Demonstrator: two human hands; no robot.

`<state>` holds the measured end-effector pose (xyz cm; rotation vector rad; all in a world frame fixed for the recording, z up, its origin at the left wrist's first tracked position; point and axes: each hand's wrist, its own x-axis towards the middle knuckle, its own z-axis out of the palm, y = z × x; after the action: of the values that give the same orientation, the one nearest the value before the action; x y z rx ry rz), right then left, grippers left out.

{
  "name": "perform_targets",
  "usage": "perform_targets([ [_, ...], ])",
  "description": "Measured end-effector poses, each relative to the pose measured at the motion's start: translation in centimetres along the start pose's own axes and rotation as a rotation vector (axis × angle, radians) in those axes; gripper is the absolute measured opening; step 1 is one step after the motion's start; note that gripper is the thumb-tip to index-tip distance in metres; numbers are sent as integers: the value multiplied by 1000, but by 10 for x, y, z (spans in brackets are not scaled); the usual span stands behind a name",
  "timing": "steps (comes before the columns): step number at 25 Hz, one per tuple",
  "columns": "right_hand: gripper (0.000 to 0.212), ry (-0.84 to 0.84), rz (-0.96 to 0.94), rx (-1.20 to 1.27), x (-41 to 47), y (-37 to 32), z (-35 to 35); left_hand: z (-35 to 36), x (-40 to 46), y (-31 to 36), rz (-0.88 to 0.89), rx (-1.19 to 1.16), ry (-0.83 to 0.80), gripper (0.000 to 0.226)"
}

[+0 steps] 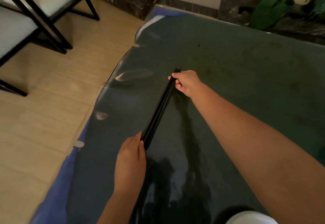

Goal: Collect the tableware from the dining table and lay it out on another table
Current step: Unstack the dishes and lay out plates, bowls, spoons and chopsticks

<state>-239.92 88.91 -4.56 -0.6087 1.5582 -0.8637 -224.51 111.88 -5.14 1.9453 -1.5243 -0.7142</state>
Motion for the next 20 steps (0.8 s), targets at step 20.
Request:
perform_targets([
  [20,36,129,-406,-799,-31,23,23,12,15,-34,475,279,5,48],
])
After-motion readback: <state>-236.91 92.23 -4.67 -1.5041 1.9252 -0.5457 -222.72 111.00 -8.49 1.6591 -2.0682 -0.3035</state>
